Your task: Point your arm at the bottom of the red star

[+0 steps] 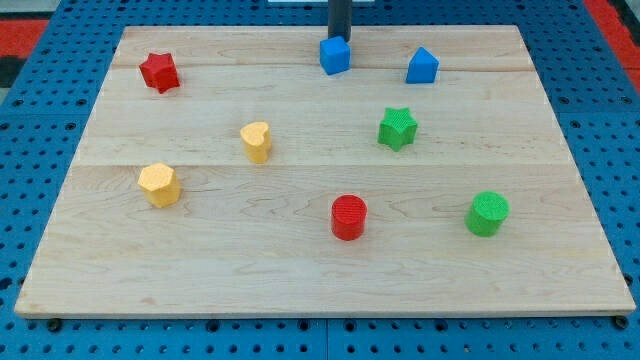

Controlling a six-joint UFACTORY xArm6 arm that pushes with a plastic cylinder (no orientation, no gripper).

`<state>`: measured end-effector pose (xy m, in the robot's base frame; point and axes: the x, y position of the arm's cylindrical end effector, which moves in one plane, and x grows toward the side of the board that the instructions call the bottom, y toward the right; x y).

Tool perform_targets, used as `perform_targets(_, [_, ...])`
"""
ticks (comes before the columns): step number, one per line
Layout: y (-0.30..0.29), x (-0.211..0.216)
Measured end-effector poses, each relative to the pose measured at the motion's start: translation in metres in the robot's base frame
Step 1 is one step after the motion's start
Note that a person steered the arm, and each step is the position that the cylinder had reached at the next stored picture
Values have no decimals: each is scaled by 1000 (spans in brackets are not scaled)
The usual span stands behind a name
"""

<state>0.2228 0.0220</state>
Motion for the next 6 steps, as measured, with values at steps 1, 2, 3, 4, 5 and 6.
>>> perform_targets(1, [4, 9])
perform_targets(2, [-10, -22])
perform_targets(3, [-12, -28])
perform_targets(4, [-35, -31])
perform_targets(5, [-85, -25])
perform_targets(6, [-95, -14])
